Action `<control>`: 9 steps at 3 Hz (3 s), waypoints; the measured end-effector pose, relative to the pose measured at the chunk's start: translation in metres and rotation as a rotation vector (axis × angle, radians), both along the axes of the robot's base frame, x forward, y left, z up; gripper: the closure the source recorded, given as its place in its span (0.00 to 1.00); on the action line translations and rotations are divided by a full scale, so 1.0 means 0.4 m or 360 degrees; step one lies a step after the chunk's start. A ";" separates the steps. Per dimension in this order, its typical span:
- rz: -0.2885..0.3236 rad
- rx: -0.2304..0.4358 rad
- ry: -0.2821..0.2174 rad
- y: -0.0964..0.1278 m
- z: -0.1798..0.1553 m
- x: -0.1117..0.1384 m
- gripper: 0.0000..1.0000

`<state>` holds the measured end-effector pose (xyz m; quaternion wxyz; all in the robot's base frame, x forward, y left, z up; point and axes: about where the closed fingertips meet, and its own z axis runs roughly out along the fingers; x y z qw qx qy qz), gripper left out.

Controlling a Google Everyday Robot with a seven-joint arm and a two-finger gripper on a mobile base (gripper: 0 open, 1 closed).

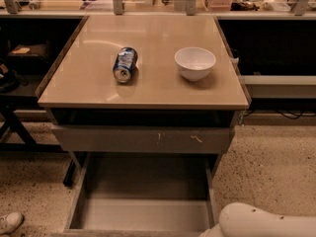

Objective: Close middle drawer

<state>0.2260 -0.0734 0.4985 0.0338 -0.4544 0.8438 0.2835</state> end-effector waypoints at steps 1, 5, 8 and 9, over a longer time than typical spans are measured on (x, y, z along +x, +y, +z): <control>-0.0024 0.0007 -0.0054 0.022 -0.061 0.035 1.00; -0.0065 0.0020 -0.0130 0.033 -0.190 0.133 0.82; -0.0065 0.0020 -0.0130 0.033 -0.190 0.133 0.13; -0.0064 0.0020 -0.0130 0.034 -0.190 0.133 0.00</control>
Offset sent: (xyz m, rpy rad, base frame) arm 0.0471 0.0193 -0.0768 0.0357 -0.0739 -0.0472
